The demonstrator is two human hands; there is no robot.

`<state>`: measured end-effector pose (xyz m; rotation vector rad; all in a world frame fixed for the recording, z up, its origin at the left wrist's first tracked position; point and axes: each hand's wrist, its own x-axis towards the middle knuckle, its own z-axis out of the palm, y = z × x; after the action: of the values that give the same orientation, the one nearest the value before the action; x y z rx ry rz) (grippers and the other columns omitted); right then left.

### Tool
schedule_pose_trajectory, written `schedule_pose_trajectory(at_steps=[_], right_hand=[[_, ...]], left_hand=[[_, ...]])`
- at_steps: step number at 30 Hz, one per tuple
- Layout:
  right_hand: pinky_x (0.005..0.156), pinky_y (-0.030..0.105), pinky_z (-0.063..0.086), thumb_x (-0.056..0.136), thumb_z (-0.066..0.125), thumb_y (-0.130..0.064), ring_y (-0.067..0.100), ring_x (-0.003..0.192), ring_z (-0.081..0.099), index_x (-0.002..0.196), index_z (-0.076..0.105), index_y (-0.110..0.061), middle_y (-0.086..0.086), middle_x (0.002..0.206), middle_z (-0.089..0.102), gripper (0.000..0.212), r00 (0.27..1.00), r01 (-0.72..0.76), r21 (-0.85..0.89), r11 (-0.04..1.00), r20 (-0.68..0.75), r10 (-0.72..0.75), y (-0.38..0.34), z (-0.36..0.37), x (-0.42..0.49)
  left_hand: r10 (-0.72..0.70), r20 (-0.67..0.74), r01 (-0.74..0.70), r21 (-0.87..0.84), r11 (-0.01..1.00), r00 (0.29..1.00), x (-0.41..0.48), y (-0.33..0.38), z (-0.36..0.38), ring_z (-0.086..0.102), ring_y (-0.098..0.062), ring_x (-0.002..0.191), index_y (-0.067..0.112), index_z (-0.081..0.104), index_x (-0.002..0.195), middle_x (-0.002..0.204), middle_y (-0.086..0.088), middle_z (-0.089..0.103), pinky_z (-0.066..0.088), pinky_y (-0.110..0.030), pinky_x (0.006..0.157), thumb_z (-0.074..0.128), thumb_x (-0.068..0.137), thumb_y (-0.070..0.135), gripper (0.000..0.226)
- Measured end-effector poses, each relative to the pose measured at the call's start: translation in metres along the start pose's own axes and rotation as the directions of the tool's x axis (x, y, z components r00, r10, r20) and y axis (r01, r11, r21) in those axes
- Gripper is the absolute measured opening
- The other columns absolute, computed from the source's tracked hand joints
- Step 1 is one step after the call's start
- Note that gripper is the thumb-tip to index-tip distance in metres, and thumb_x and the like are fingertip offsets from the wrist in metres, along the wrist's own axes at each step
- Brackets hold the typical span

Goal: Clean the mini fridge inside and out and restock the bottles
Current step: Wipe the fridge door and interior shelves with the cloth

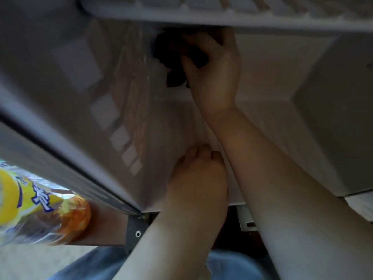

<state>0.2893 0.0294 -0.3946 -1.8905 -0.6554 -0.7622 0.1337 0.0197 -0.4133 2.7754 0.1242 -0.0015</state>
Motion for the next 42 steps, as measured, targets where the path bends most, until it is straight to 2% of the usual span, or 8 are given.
schedule_pose_trajectory(at_steps=[3,7,13,16,21,31,38,42], right_hand=[[0.071,0.028,0.051,0.069,0.073,-0.014,0.027,0.088,0.064,0.102,0.075,-0.016,0.017,0.101,0.061,0.033,0.994,0.07,-0.025,0.997,0.081,-0.068,-0.003,0.008,-0.002],[0.069,0.027,0.047,0.074,0.072,-0.017,0.03,0.082,0.064,0.107,0.074,-0.018,0.018,0.1,0.06,0.033,0.971,0.159,-0.059,0.986,0.19,-0.145,0.003,0.01,-0.006],[0.062,0.026,0.037,0.085,0.068,-0.023,0.033,0.08,0.059,0.112,0.072,-0.026,0.015,0.105,0.055,0.028,0.824,0.211,-0.18,0.961,0.561,-0.076,0.024,0.016,-0.03],[0.063,0.031,0.046,0.084,0.064,-0.019,0.03,0.083,0.059,0.11,0.073,-0.021,0.015,0.105,0.057,0.028,0.873,0.171,-0.179,0.969,0.483,-0.065,0.024,0.002,-0.03],[0.083,0.025,0.047,0.068,0.063,-0.008,0.026,0.098,0.063,0.098,0.076,-0.012,0.016,0.104,0.068,0.033,0.994,-0.039,-0.12,0.992,-0.111,0.026,0.013,-0.025,0.008],[0.07,0.04,0.051,0.076,0.059,-0.006,0.034,0.089,0.059,0.101,0.075,-0.014,0.015,0.098,0.06,0.031,0.93,0.08,-0.241,0.967,0.367,0.014,0.039,-0.005,-0.042],[0.086,0.005,0.031,0.075,0.052,0.0,0.028,0.105,0.053,0.11,0.067,0.0,0.027,0.114,0.055,0.039,0.962,-0.198,-0.257,0.946,-0.238,0.136,0.049,-0.058,0.007],[0.086,0.019,0.042,0.074,0.049,-0.003,0.032,0.101,0.057,0.103,0.073,-0.011,0.017,0.112,0.058,0.038,0.983,-0.124,-0.375,0.919,0.082,0.166,0.072,-0.061,-0.023]], left_hand=[[0.055,-0.004,-0.055,0.002,0.998,0.998,-0.005,-0.006,-0.001,0.062,-0.027,0.102,0.009,0.068,0.101,0.107,-0.008,0.065,0.054,-0.036,0.08,0.067,0.069,0.009,0.032],[0.101,0.125,-0.112,0.088,0.99,0.987,-0.012,-0.009,-0.001,0.013,-0.014,0.142,0.019,0.019,0.149,0.155,0.005,0.014,0.019,-0.031,0.117,0.045,0.096,0.022,0.059],[0.065,0.241,-0.09,0.097,0.991,0.968,-0.016,-0.012,-0.017,0.007,-0.011,0.143,0.025,0.008,0.151,0.158,0.01,0.002,0.017,-0.027,0.114,0.043,0.098,0.03,0.063],[0.063,0.204,-0.081,0.078,0.994,0.977,-0.01,-0.014,-0.019,0.021,-0.016,0.138,0.024,0.027,0.143,0.153,0.005,0.02,0.026,-0.027,0.11,0.042,0.098,0.033,0.048],[0.05,0.13,-0.058,0.062,0.996,0.99,0.001,-0.014,-0.014,0.03,-0.02,0.126,0.021,0.042,0.128,0.136,0.002,0.036,0.035,-0.029,0.097,0.045,0.096,0.03,0.033],[0.032,0.138,-0.036,0.026,0.999,0.99,0.015,-0.02,-0.018,0.037,-0.023,0.119,0.02,0.051,0.115,0.126,-0.001,0.044,0.041,-0.041,0.098,0.046,0.095,0.034,0.025],[0.027,0.135,-0.033,0.045,0.998,0.99,0.019,-0.017,-0.018,0.039,-0.024,0.117,0.017,0.051,0.114,0.122,-0.003,0.044,0.039,-0.034,0.084,0.045,0.097,0.032,0.023],[0.015,0.148,-0.022,0.042,0.999,0.989,0.02,-0.02,-0.017,0.037,-0.022,0.12,0.02,0.049,0.124,0.128,0.0,0.041,0.043,-0.037,0.091,0.043,0.097,0.034,0.031]])
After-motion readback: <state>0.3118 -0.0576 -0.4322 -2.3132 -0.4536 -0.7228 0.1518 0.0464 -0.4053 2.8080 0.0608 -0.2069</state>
